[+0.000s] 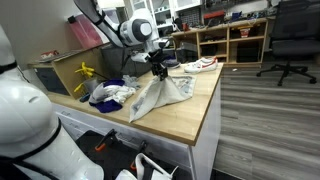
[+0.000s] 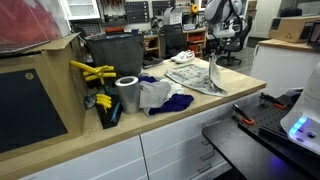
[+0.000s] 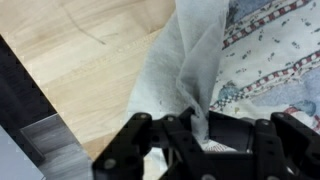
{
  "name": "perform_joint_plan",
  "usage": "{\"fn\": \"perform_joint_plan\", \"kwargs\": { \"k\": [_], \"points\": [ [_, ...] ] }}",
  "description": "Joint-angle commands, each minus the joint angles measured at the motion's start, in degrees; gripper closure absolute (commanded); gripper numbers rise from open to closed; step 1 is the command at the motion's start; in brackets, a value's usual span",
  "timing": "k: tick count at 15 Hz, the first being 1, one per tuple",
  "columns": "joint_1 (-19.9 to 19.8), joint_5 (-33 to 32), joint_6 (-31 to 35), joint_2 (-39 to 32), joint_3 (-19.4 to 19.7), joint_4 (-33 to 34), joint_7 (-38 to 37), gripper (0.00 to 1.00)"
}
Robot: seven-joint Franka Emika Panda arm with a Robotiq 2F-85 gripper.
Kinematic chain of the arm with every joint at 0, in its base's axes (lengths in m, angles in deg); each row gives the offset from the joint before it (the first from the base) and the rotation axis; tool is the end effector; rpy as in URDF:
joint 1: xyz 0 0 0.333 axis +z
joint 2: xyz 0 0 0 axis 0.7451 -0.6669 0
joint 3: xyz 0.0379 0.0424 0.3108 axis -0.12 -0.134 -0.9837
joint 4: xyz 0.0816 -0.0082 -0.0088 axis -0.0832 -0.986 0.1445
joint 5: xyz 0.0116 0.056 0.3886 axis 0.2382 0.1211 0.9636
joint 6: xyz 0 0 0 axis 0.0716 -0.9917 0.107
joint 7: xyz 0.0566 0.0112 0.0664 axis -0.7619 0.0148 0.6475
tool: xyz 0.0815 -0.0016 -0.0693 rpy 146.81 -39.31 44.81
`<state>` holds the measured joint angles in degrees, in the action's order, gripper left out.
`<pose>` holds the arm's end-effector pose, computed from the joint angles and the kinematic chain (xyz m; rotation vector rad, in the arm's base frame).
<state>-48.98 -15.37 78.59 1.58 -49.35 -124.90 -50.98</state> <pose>0.5264 -0.0448 0.2841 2.9944 -0.6708 0.0640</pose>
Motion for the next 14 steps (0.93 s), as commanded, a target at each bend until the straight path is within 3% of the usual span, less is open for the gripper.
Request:
{"fn": "perform_joint_plan", "kwargs": {
  "k": [1,14],
  "points": [
    [1.28,-0.37,-2.08,-4.13,0.43,6.00,-3.46,1.00],
    [6.44,-0.32,-1.49,-8.72,0.43,13.59,-6.88,1.00]
  ]
}}
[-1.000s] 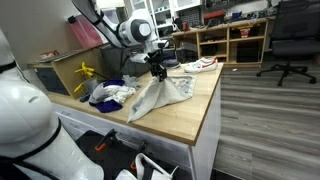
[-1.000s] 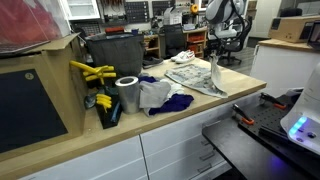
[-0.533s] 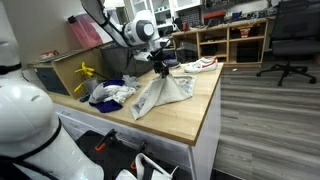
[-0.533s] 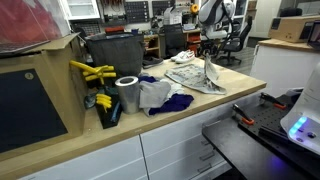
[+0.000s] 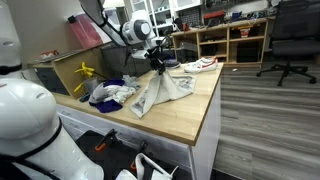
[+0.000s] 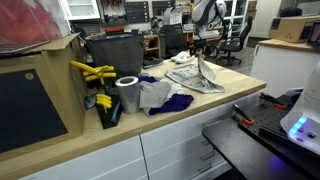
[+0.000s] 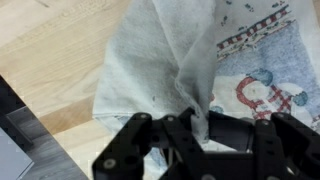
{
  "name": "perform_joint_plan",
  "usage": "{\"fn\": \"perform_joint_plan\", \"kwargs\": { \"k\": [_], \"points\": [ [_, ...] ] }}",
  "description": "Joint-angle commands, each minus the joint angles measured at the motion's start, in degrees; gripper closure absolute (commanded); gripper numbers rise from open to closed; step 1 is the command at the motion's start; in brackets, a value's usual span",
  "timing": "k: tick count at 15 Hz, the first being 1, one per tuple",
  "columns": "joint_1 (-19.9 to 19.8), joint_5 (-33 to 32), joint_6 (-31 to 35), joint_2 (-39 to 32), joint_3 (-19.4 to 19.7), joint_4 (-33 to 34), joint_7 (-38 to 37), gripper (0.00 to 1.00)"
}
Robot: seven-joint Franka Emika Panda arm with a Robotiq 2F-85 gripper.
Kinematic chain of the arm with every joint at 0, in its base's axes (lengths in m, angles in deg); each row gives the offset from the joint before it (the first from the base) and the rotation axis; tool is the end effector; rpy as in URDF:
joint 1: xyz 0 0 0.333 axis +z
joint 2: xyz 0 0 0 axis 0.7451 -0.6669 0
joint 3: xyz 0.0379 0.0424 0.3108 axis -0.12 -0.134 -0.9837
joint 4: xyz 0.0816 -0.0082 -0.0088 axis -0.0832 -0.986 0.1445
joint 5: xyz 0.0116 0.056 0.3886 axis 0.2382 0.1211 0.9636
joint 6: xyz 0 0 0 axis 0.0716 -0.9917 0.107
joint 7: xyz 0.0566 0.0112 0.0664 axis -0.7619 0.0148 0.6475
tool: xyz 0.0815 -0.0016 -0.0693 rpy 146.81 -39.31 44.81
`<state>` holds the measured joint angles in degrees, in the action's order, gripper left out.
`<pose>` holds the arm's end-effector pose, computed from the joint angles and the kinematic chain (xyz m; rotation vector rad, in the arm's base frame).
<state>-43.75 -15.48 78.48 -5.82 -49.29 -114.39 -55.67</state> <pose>0.5839 0.0039 0.2871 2.9997 -0.6553 0.1561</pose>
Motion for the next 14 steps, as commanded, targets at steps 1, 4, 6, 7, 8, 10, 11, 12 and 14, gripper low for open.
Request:
{"fn": "perform_joint_plan", "kwargs": {
  "k": [1,4,6,7,8,10,11,12,14],
  "points": [
    [1.50,-0.21,-1.26,-1.66,0.41,3.72,-2.69,1.00],
    [1.85,0.43,-0.54,-2.72,0.16,5.63,-2.77,1.00],
    [1.94,1.15,0.05,-3.52,-0.09,7.00,-2.64,1.00],
    [2.08,1.41,0.11,-3.95,-0.22,7.84,-2.69,1.00],
    [2.28,1.61,0.23,-4.47,-0.32,8.66,-2.76,1.00],
    [2.82,1.78,0.43,-5.59,-0.45,10.34,-3.08,1.00],
    [3.22,1.72,0.44,-6.26,-0.46,11.22,-3.33,1.00],
    [3.60,1.56,0.45,-6.90,-0.46,11.98,-3.54,1.00],
    [4.54,1.10,0.66,-8.38,-0.31,13.31,-4.00,1.00]
  ]
}}
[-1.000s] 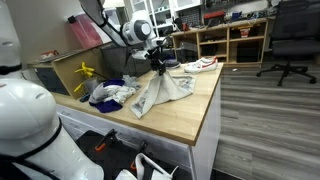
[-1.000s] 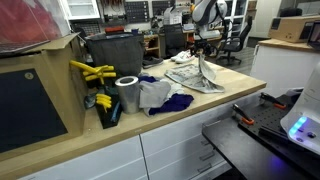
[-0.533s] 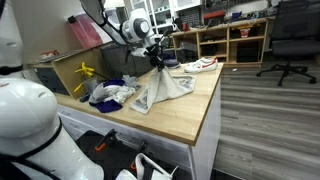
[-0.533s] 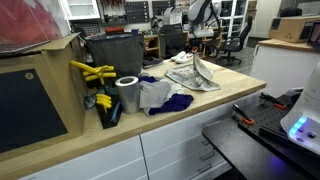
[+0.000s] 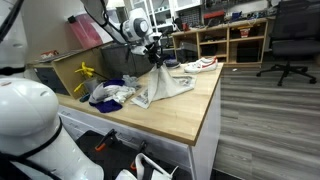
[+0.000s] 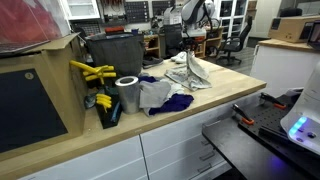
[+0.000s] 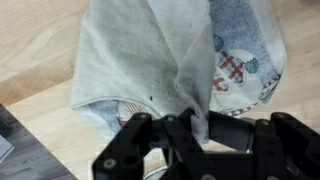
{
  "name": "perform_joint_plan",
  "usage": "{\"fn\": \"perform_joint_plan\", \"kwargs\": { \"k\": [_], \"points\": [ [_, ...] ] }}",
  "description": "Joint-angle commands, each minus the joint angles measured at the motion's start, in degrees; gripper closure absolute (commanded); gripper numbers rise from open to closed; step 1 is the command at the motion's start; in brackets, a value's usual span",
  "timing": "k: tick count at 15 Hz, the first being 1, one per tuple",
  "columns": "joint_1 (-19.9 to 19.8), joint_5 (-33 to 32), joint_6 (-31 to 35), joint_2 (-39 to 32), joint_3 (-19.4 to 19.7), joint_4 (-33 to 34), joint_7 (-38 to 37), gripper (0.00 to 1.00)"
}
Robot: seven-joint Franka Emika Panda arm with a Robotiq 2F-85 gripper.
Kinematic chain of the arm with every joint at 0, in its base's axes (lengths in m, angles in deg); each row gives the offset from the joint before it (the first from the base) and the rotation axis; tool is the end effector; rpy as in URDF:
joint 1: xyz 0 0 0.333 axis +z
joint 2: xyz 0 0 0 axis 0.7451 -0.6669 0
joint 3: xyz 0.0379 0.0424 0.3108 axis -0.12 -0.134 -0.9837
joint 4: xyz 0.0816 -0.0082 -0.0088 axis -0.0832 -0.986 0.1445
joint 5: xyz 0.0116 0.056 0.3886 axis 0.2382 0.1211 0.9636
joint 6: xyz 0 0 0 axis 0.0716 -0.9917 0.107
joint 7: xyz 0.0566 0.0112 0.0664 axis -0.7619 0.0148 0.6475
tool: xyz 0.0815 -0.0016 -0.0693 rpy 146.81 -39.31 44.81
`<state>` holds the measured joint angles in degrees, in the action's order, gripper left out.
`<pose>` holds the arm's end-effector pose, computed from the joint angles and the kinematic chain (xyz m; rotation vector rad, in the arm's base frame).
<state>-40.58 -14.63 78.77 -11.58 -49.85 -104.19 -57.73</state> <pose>0.6340 0.0469 0.3026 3.0307 -0.6328 0.2828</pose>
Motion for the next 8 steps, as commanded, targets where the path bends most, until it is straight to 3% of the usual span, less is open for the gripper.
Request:
{"fn": "perform_joint_plan", "kwargs": {
  "k": [1,8],
  "points": [
    [1.84,0.00,0.48,-3.46,0.41,3.76,-2.17,1.00],
    [4.34,0.23,1.96,-10.06,1.05,9.56,-4.70,1.00]
  ]
}}
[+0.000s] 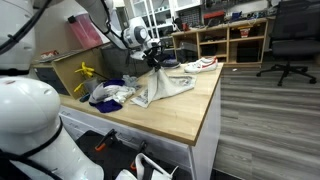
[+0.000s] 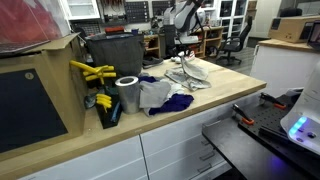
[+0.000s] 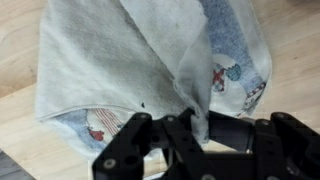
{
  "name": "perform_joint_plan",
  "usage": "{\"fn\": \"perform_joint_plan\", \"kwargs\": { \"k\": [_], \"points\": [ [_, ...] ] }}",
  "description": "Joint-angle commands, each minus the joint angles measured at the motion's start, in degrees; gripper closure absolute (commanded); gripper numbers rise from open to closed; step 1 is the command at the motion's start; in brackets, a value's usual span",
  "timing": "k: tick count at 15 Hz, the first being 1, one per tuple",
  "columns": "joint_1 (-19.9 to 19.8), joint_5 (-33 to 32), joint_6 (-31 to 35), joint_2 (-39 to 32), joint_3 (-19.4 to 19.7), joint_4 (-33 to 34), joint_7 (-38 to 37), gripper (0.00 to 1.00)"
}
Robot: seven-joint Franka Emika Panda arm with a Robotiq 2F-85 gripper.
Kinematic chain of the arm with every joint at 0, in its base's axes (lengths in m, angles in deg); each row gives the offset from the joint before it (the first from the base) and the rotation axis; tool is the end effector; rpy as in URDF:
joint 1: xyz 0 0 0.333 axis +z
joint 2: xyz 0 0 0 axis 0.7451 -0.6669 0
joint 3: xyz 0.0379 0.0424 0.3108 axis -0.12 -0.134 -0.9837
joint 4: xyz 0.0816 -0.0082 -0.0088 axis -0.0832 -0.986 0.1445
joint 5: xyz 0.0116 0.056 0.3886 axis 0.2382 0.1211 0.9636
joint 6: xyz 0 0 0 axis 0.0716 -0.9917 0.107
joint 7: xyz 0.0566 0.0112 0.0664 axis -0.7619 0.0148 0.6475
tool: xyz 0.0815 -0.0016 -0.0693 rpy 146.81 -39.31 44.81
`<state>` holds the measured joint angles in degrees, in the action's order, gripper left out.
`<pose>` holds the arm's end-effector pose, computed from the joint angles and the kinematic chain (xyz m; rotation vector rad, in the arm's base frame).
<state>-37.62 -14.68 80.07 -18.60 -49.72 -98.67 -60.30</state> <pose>0.6555 0.0825 0.2679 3.0353 -0.6164 0.2836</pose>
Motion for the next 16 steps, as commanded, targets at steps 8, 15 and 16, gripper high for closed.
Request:
{"fn": "perform_joint_plan", "kwargs": {
  "k": [8,15,16],
  "points": [
    [3.96,-0.16,0.76,-9.00,1.36,12.86,-3.57,1.00],
    [6.83,-1.50,2.17,-13.53,3.32,17.16,-3.87,0.71],
    [6.99,-1.41,2.56,-13.73,3.59,17.31,-3.67,0.71]
  ]
}}
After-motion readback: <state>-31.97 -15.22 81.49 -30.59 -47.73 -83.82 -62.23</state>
